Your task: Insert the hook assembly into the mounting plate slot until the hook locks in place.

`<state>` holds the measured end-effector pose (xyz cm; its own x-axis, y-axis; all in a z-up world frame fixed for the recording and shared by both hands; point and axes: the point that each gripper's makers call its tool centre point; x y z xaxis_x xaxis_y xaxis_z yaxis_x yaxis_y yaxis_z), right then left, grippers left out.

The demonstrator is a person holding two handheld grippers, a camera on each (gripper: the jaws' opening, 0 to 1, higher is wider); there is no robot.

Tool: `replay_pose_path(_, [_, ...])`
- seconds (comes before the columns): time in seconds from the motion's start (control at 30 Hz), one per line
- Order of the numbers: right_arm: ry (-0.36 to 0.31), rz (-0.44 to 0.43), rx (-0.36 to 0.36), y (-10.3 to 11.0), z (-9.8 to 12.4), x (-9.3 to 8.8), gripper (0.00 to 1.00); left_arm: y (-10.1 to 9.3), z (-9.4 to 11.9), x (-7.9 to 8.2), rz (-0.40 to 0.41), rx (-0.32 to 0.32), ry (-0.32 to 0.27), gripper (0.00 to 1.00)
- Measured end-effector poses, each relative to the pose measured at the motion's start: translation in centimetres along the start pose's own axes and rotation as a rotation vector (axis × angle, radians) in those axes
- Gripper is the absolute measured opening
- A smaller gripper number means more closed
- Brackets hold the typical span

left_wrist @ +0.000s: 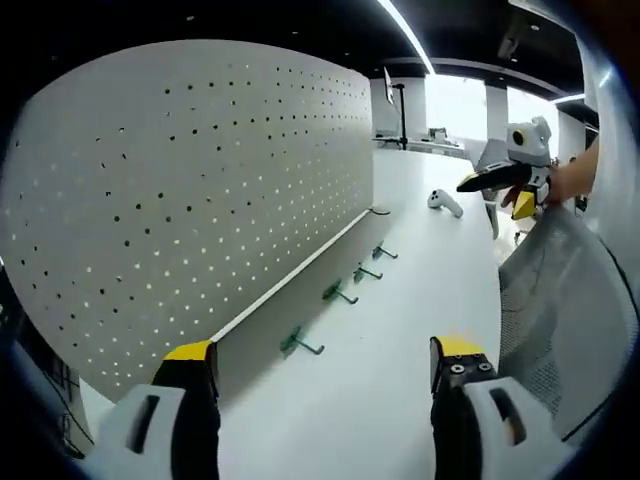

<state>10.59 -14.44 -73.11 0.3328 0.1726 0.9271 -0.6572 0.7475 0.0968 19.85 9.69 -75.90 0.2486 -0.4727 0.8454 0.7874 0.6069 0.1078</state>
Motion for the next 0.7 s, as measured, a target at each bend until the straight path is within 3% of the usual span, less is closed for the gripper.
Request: replay_pose_path(0.7, [0.003, -0.005, -0.001, -0.2, 0.2, 0.0, 0.73, 1.1, -3.4, -0.9, -0.146, -0.102, 0.133, 0.86])
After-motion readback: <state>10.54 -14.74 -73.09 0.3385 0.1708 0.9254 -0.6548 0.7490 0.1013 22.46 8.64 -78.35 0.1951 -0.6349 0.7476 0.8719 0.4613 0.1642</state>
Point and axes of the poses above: the point that each gripper's makers call its tool centre point, and the gripper's own axes: z roughly backward along the fingers, y roughly to its left, x roughly out of its top, and after that the axes turned 4 degrees about x, right-handed
